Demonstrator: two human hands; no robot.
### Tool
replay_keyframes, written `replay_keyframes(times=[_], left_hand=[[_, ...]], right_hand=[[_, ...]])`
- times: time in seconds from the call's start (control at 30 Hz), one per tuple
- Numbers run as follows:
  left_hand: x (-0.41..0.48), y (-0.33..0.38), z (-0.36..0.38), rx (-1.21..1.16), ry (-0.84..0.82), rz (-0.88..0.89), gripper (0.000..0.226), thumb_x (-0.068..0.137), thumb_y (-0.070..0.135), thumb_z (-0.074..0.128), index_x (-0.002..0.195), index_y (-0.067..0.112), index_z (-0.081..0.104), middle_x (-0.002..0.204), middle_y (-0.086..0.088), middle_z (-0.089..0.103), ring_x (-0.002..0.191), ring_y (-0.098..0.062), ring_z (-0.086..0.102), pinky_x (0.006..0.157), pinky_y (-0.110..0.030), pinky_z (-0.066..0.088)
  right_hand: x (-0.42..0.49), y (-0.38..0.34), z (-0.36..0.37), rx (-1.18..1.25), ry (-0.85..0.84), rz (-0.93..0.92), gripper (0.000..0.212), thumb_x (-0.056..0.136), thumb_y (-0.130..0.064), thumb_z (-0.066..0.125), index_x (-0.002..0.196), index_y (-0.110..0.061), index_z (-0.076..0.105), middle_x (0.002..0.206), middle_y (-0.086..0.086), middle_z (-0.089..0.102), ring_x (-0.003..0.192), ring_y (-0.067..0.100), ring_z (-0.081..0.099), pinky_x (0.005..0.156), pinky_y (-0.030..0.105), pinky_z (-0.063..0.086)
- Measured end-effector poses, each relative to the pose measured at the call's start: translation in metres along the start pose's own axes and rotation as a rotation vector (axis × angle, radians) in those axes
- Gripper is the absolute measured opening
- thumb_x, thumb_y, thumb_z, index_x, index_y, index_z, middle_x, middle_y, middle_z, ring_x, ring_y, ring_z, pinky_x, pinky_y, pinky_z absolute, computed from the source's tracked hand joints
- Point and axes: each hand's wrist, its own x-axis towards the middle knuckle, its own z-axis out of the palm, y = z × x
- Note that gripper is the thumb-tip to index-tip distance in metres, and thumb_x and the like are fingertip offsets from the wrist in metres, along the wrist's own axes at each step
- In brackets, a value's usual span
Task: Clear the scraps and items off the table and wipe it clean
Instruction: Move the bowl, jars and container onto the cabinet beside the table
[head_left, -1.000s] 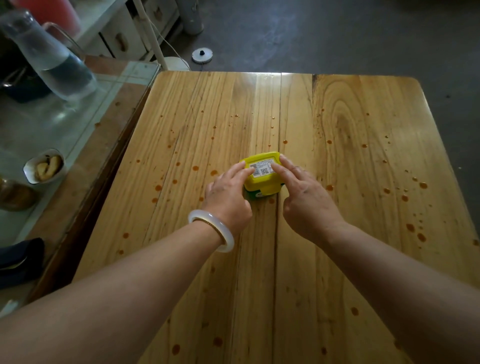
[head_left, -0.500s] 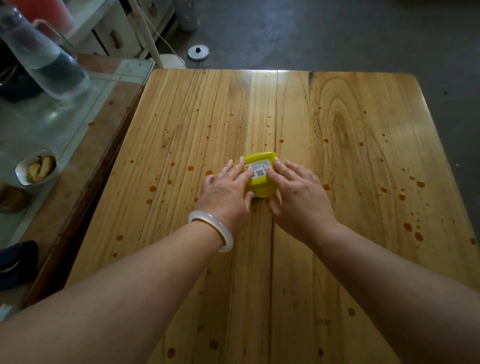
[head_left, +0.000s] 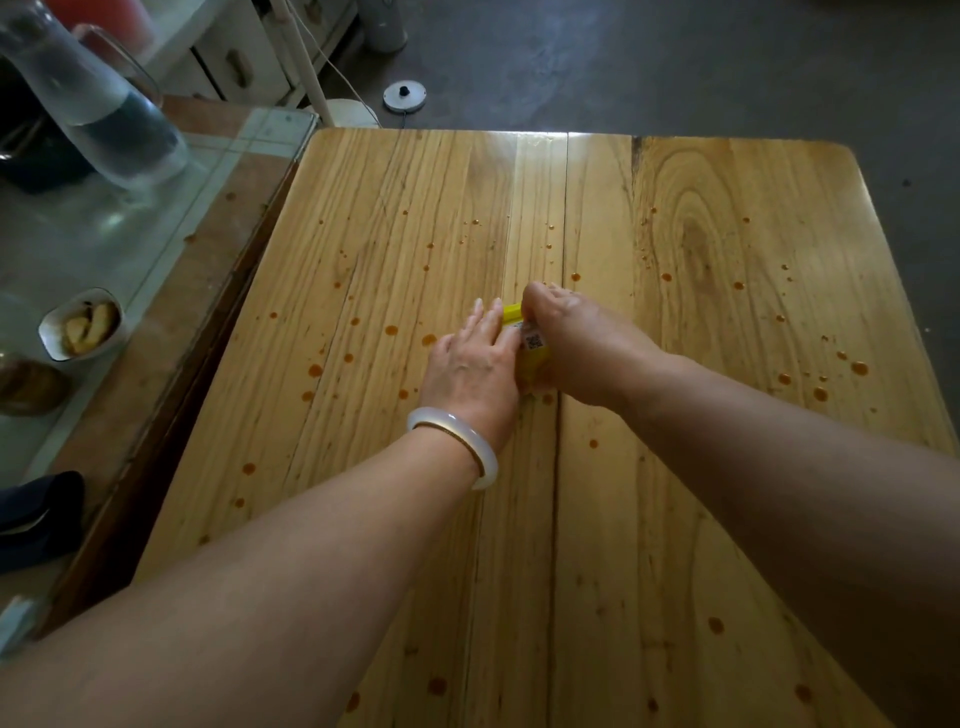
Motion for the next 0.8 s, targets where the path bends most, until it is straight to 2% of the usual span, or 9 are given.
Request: replay_keyframes(times=[0.1, 0.2, 0.33, 0.47, 0.63, 0.8], left_hand=[[0.005, 0.002, -0.002, -0.042, -0.027, -0.005, 0.054, 0.091, 0.02, 0.057, 0.139, 0.021, 0.033, 0.157, -0.002, 0.015, 0.144, -0.017, 0.012, 0.114, -0.032, 0.017], [0.011, 0.004, -0.004, -0.046, -0.013, -0.014, 0.05, 0.09, 0.016, 0.059, 0.135, 0.018, 0.038, 0.153, -0.004, 0.025, 0.141, -0.018, 0.024, 0.113, -0.03, 0.019], [0.015, 0.005, -0.006, -0.005, 0.044, -0.026, 0.036, 0.088, 0.016, 0.061, 0.119, 0.017, 0.043, 0.122, 0.0, 0.052, 0.115, -0.015, 0.049, 0.105, -0.029, 0.034], [0.02, 0.008, -0.009, 0.083, 0.033, -0.003, 0.04, 0.087, 0.026, 0.062, 0.122, 0.018, 0.046, 0.118, 0.001, 0.053, 0.11, -0.015, 0.05, 0.105, -0.029, 0.034], [0.024, 0.012, -0.011, 0.165, 0.026, -0.009, 0.042, 0.087, 0.034, 0.058, 0.123, 0.016, 0.047, 0.117, -0.003, 0.052, 0.109, -0.018, 0.049, 0.102, -0.031, 0.034], [0.021, 0.014, -0.009, 0.187, 0.046, -0.011, 0.038, 0.087, 0.034, 0.057, 0.119, 0.015, 0.049, 0.112, -0.003, 0.051, 0.103, -0.018, 0.05, 0.097, -0.031, 0.037]], right_hand=[[0.001, -0.001, 0.001, 0.0, 0.006, 0.011, 0.063, 0.074, -0.015, 0.085, 0.122, -0.017, 0.044, 0.119, 0.004, 0.056, 0.118, 0.021, 0.052, 0.081, 0.026, 0.041], [0.002, -0.005, -0.001, -0.005, -0.002, 0.018, 0.062, 0.075, -0.013, 0.083, 0.123, -0.015, 0.044, 0.119, 0.004, 0.057, 0.12, 0.022, 0.052, 0.079, 0.025, 0.04], [0.002, -0.008, -0.002, -0.02, -0.006, 0.022, 0.063, 0.08, -0.012, 0.078, 0.13, -0.014, 0.041, 0.122, 0.006, 0.056, 0.12, 0.023, 0.052, 0.088, 0.028, 0.046], [0.0, -0.01, -0.001, -0.021, 0.02, 0.018, 0.058, 0.085, -0.01, 0.071, 0.134, -0.013, 0.041, 0.124, 0.007, 0.055, 0.121, 0.023, 0.05, 0.094, 0.029, 0.046], [0.005, -0.009, 0.0, -0.019, 0.044, 0.023, 0.049, 0.087, -0.008, 0.068, 0.129, -0.013, 0.043, 0.119, 0.006, 0.055, 0.104, 0.016, 0.049, 0.085, 0.026, 0.044], [0.005, -0.01, 0.001, -0.021, 0.054, 0.024, 0.05, 0.087, -0.009, 0.068, 0.131, -0.013, 0.043, 0.122, 0.006, 0.055, 0.113, 0.02, 0.052, 0.089, 0.027, 0.045]])
